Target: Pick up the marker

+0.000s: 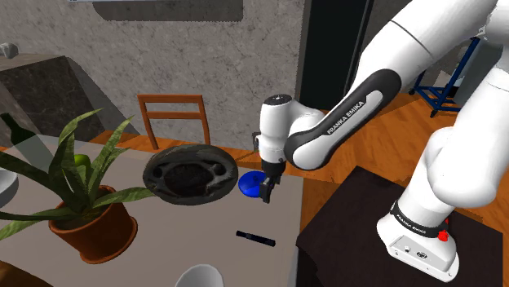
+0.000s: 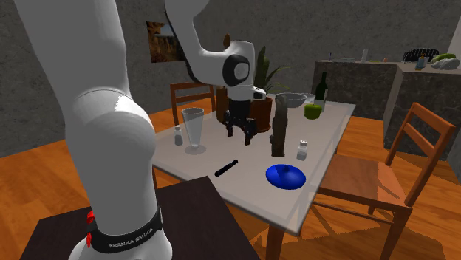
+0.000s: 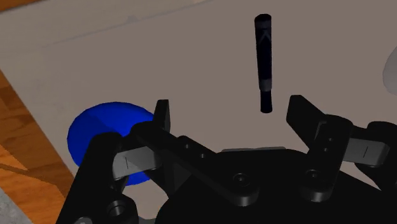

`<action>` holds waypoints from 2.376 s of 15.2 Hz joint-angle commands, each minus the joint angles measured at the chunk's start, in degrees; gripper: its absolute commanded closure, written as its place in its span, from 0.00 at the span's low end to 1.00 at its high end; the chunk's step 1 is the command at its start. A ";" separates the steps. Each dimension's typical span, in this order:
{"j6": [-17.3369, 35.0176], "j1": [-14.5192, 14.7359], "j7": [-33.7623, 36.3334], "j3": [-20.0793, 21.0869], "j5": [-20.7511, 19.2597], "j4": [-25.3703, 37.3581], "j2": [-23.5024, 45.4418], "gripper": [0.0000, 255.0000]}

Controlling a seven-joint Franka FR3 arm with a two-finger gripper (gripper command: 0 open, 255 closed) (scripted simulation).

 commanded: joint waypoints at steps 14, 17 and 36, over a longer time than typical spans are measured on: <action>14.62 9.68 10.47 -3.51 -17.21 12.33 29.42 0.00; 16.38 10.79 11.28 -4.90 -18.41 13.04 31.86 0.00; 14.96 9.87 10.66 -3.76 -17.49 12.46 29.90 1.00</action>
